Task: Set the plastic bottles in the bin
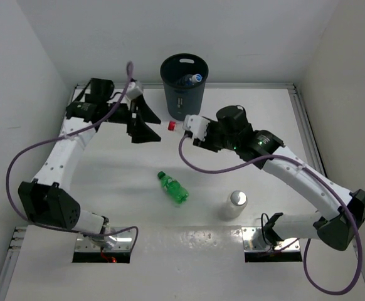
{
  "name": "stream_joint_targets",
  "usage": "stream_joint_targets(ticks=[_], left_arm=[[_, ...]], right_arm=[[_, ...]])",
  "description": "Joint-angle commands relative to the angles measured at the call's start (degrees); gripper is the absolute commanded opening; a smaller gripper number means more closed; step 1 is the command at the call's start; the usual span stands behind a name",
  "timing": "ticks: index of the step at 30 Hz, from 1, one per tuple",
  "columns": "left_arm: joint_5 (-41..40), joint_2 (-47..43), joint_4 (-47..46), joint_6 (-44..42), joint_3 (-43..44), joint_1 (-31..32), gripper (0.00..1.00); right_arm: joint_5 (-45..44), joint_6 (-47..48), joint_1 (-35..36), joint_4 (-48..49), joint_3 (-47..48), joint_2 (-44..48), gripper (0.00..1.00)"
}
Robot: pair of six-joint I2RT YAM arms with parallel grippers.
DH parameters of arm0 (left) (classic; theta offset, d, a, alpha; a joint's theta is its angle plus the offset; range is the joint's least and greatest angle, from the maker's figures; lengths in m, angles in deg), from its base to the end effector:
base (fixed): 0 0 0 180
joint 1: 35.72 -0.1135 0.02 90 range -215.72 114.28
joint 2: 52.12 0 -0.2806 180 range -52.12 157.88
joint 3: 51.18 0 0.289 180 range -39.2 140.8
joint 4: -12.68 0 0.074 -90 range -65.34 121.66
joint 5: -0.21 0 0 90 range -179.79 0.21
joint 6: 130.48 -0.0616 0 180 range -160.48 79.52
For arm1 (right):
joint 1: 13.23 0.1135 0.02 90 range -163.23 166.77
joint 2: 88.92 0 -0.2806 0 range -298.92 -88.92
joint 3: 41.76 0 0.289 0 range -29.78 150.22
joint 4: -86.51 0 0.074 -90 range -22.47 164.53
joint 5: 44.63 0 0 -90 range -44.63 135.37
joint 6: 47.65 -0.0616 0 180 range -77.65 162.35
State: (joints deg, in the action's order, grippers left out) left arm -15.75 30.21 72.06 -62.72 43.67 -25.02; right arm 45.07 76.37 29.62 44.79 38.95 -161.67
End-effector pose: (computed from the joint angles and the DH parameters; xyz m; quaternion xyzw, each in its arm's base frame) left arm 0.3102 -0.1189 0.3879 0.4228 0.6493 -0.5276 0.3483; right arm 0.2464 0.2281 0.3461 -0.5473 0.6916 0.0340 0.4701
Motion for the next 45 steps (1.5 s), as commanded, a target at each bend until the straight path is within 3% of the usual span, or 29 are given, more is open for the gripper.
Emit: stream_joint_targets(ticks=[1, 2, 3, 4, 6, 7, 9, 12, 16, 23, 28, 31, 35, 41, 45], left_arm=[[5.0, -5.3, -16.9, 14.5, -0.1, -2.8, 1.00], [4.0, -6.1, -20.3, 17.9, -0.7, -2.8, 1.00], [2.9, -7.3, -25.3, 29.4, -2.0, -3.5, 1.00], [-2.0, -10.5, -40.5, 37.3, -6.6, -4.3, 1.00], [-7.6, -14.5, -57.6, 51.7, -12.8, -5.9, 1.00], [-14.2, -16.1, -67.3, 61.8, -17.0, -6.6, 1.00], [-18.4, -18.3, -71.6, 67.5, -18.9, -7.2, 1.00], [-17.8, -17.5, -84.2, 79.8, -19.4, -4.9, 1.00], [-20.4, -16.2, -92.2, 87.8, -20.6, -3.1, 0.97], [-23.1, -13.4, -98.2, 93.7, -21.3, -0.3, 0.90], [-26.6, -12.3, -88.4, 86.9, -20.0, 3.3, 0.86], [-27.7, -12.3, -88.4, 86.3, -20.0, 3.3, 0.84], [-28.9, -12.3, -89.5, 86.3, -20.0, 3.8, 0.71], [-28.9, -12.3, -90.9, 85.8, -20.0, 4.3, 0.62], [-29.5, -11.7, -91.5, 85.8, -20.0, 5.5, 0.49]], right_arm=[[4.3, -12.7, -1.5, 6.0, 5.8, 1.2, 0.00], [6.7, -18.1, -1.7, 6.1, 6.2, 1.1, 0.00], [7.4, -19.9, -1.7, 7.7, 6.7, 1.3, 0.00], [7.8, -21.3, -1.8, 8.5, 6.6, 1.3, 0.00], [9.1, -26.4, -1.5, 10.9, 6.1, 2.0, 0.00], [9.3, -27.4, -1.2, 13.7, 5.6, 2.0, 0.00], [9.2, -31.4, -0.8, 16.3, 4.6, 2.8, 0.00], [8.4, -35.8, -0.6, 23.3, 4.0, 3.2, 0.00], [8.3, -38.3, -0.6, 23.2, 6.1, 1.9, 0.00], [7.9, -38.0, 0.3, 24.0, 6.2, 2.0, 0.00], [7.9, -37.3, 0.8, 23.5, 7.3, 1.8, 0.00], [8.0, -36.8, 1.3, 22.8, 7.5, 1.6, 0.00], [8.0, -36.7, 1.4, 22.5, 6.9, 1.7, 0.00], [8.0, -36.4, 1.4, 22.4, 6.5, 1.9, 0.00], [8.3, -36.4, 1.5, 22.5, 6.7, 1.6, 0.00]])
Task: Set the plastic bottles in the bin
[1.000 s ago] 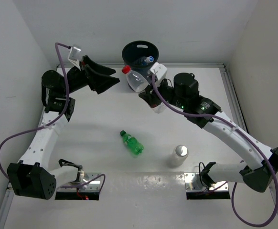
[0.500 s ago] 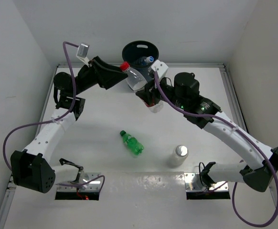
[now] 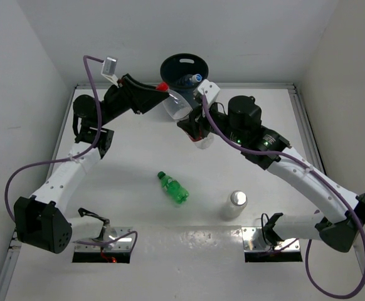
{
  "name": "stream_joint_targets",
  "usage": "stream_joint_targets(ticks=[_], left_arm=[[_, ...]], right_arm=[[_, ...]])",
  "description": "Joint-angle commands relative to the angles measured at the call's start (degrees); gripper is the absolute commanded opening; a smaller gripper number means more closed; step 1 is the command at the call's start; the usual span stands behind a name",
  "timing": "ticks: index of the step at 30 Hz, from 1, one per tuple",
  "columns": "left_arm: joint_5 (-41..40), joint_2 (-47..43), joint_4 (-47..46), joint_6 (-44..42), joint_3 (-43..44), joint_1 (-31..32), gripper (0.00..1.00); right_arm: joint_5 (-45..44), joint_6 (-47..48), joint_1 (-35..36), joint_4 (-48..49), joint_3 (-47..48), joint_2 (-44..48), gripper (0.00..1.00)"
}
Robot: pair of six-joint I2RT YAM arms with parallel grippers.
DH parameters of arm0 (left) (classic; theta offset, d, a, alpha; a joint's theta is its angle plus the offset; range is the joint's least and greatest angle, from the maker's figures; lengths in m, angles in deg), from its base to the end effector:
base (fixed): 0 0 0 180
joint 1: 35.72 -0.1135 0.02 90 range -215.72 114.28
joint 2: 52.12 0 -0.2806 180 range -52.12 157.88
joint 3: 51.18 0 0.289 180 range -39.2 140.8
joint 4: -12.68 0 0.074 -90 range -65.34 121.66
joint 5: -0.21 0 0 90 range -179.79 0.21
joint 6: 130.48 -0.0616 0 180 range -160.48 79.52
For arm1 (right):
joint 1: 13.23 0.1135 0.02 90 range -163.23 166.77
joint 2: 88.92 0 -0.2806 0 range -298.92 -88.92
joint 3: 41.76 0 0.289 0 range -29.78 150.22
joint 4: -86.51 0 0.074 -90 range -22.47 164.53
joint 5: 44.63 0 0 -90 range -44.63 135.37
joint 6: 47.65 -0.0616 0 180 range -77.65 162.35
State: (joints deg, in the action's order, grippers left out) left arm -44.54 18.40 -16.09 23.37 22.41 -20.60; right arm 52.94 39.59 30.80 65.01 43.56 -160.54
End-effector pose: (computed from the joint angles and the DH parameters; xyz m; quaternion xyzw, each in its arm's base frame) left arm 0.2924 -0.1243 0.4554 0.1212 0.5474 -0.6573 0.5037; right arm 0.2432 0.2464 0.4299 -0.3056 0.6884 0.3061 0.5823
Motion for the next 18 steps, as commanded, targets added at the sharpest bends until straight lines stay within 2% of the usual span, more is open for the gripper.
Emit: stream_joint_targets(ticks=[1, 6, 8, 10, 11, 12, 13, 14, 16, 18], left_arm=[[-0.7, 0.7, -3.4, -0.3, 1.2, 1.1, 0.48], [-1.2, 1.2, -4.5, -0.3, 2.3, 1.7, 0.52], [-1.2, 1.7, -4.5, -0.3, 2.3, 1.7, 0.46], [-1.2, 2.3, -5.1, -0.8, 2.8, 1.7, 0.29], [-1.2, 2.3, -5.1, -0.8, 2.8, 1.7, 0.19], [-1.7, 2.3, -3.2, -2.3, 3.3, 1.7, 0.09], [-2.8, 2.9, -2.0, -3.1, 4.4, 1.7, 0.00], [-3.5, 3.0, -1.2, -4.0, 4.9, 1.7, 0.00], [-5.0, 5.1, 2.2, -9.0, 8.6, 1.1, 0.00], [-7.7, 7.9, 4.9, -14.9, 12.8, 0.4, 0.00]], right_arm=[[0.4, 0.5, 0.4, 2.2, 2.1, 0.4, 0.00], [1.4, 0.7, 0.4, 2.0, 1.7, 0.3, 0.00], [1.3, 0.7, 0.2, 2.1, 1.5, 0.3, 0.00], [0.9, 0.9, 0.4, 2.1, 1.3, 0.6, 0.00], [0.4, 0.9, 0.2, 2.6, 1.0, 0.8, 0.08], [-1.6, 0.6, 0.4, 2.7, 0.7, 0.6, 0.23], [-2.3, 0.0, 0.4, 2.6, 0.7, 0.7, 0.61], [-2.9, -0.3, 0.1, 2.5, 0.9, 0.3, 0.73], [-5.5, -1.4, -1.2, 0.7, 2.3, 0.3, 0.89], [-6.9, -2.9, -3.5, -0.5, 2.9, 0.9, 0.95]])
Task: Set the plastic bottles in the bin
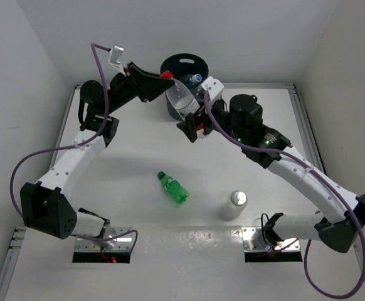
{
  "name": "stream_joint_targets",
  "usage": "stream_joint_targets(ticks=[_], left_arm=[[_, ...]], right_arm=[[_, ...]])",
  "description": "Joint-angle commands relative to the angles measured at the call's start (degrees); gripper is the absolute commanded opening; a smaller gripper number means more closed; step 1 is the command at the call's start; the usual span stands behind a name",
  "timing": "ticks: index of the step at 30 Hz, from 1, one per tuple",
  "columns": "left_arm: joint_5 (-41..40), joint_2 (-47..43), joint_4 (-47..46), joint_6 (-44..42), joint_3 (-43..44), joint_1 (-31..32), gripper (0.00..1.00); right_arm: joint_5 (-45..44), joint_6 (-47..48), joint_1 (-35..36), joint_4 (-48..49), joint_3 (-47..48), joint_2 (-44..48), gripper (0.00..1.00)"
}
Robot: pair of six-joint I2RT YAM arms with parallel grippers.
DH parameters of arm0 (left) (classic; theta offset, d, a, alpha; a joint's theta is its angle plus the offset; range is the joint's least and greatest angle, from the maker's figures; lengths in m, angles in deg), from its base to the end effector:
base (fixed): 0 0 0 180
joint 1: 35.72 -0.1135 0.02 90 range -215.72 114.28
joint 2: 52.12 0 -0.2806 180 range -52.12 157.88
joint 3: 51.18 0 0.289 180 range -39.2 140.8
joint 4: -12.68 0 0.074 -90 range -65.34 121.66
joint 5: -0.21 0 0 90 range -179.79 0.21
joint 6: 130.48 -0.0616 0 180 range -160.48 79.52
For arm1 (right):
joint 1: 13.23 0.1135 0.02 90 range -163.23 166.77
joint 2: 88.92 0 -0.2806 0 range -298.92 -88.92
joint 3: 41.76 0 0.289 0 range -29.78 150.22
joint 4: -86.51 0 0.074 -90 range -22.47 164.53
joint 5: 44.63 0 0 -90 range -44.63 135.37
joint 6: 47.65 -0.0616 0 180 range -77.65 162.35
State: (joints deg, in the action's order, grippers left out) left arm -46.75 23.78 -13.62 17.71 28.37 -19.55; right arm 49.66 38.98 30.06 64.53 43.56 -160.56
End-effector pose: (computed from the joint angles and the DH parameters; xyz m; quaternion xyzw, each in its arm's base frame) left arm 0.3179 -0.1360 0.4635 0.1296 0.5484 -0.6330 0.5308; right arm 0.2490 0.2409 0.4286 -0.2810 0.7021 0.2848 0.5890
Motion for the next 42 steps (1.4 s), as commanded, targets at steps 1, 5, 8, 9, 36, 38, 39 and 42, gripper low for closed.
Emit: stream_joint_targets(ticks=[1, 5, 8, 9, 36, 38, 39, 42], left_arm=[[-6.4, 3.6, 2.4, -10.4, 8.1, -1.7, 0.00], [-10.6, 10.4, 0.4, -15.7, 15.5, -3.7, 0.00], [-14.2, 15.1, 2.7, -24.7, 23.4, -3.7, 0.00], [-15.3, 17.9, 3.5, -26.9, 25.3, -3.7, 0.00], [-28.6, 41.2, 5.8, -59.7, 37.5, 0.4, 0.30], [-25.2, 40.6, 8.3, -59.2, 36.1, 0.4, 0.72], [-24.2, 39.8, 9.4, -58.1, 36.1, 0.4, 0.85], [-21.0, 37.4, 13.8, -57.1, 36.1, 1.0, 1.00]], right_arm=[[-4.0, -2.8, -5.0, -0.3, 2.8, 1.8, 0.96], [-4.0, -4.7, -12.1, -1.9, 1.4, 5.4, 0.96], [-3.5, -4.7, -17.3, -3.6, -1.2, 8.6, 0.96], [-3.2, -4.5, -20.2, -3.8, -1.7, 10.4, 0.96], [6.1, 0.1, -32.2, -17.5, -9.4, 16.0, 0.96], [7.6, 1.5, -32.0, -23.1, -7.4, 14.2, 0.96], [10.9, 2.9, -32.0, -26.4, -6.8, 11.7, 0.96], [16.5, 8.9, -32.0, -35.5, -3.7, 8.3, 0.95]])
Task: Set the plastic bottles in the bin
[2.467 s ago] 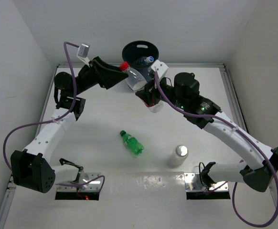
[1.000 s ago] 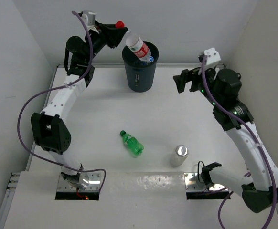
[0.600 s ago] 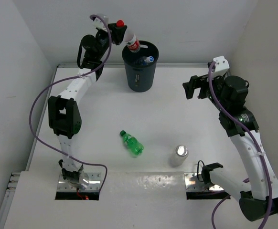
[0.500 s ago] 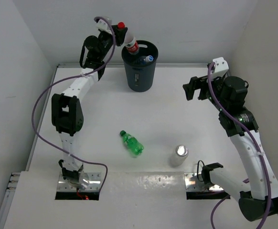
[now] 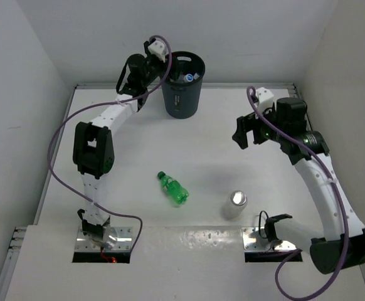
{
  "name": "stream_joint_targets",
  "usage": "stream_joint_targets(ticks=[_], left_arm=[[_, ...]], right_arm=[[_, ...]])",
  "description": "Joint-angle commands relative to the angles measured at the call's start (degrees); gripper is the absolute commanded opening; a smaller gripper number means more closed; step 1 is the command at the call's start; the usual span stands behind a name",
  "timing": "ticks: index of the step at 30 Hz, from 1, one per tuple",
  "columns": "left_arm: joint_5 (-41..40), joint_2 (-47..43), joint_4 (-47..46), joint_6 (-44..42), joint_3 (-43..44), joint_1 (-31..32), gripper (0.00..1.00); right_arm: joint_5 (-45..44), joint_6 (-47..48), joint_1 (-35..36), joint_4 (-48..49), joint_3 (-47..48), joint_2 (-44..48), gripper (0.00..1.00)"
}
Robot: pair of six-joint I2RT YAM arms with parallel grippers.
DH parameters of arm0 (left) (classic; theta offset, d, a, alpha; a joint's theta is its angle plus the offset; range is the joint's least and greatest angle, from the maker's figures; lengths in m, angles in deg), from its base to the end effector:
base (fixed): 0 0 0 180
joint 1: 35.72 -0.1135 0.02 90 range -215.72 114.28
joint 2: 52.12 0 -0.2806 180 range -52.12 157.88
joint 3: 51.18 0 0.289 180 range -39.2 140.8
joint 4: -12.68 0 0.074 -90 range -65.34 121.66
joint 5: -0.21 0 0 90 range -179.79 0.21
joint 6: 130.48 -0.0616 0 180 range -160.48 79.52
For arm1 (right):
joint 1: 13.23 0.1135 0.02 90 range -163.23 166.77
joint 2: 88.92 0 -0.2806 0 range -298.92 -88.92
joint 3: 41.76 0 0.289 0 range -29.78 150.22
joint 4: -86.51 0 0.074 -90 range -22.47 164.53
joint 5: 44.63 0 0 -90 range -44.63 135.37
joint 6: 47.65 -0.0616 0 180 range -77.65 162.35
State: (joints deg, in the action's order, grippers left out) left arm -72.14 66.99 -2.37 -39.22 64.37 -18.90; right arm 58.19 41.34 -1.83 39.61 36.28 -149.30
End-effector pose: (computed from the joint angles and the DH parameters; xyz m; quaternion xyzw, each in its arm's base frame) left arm 0.5450 -0.1843 0.3671 0.2023 0.6034 -0.2161 0.7404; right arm 0.2656 0.0675 0.3796 -0.1339 0.8487 0.1501 0.4892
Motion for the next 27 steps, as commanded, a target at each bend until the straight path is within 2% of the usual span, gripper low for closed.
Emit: stream_joint_targets(ticks=[1, 3, 7, 10, 12, 13, 15, 20, 27], left_arm=[[4.4, -6.8, 2.6, 0.5, 0.1, 0.3, 1.00], [4.4, -10.3, 3.1, 2.5, 0.1, -0.2, 1.00], [6.6, -17.0, 5.6, 9.1, 0.6, -2.9, 1.00], [10.3, -23.9, 9.4, 8.6, -0.5, -4.4, 1.00], [13.3, -28.5, 12.8, 7.1, -5.7, -5.8, 1.00], [13.9, -33.5, 13.7, 6.0, -8.2, -5.8, 1.00], [14.6, -38.8, 15.6, 3.2, -16.3, -6.4, 1.00], [14.6, -54.2, 18.7, 1.2, -30.4, -7.0, 1.00], [13.3, -61.7, 25.8, 3.2, -36.8, -7.5, 1.00]], right_arm=[[9.1, 7.2, -0.2, -12.1, 3.7, -3.4, 0.95], [12.2, 10.7, 0.5, -16.7, 3.4, -4.1, 0.95], [12.4, 17.1, 4.5, -24.4, 2.6, -4.1, 0.93], [12.2, 21.2, 8.9, -29.7, 2.1, -3.5, 0.93], [11.0, 23.3, 13.3, -32.8, 2.0, -3.4, 0.93], [10.3, 23.8, 14.3, -33.7, 1.7, -3.3, 0.93], [8.4, 23.7, 18.9, -36.4, 0.7, -3.3, 0.93], [1.9, 22.1, 25.7, -36.2, -3.9, -2.7, 0.88], [-3.5, 22.8, 28.2, -36.2, -8.3, -4.7, 0.87]])
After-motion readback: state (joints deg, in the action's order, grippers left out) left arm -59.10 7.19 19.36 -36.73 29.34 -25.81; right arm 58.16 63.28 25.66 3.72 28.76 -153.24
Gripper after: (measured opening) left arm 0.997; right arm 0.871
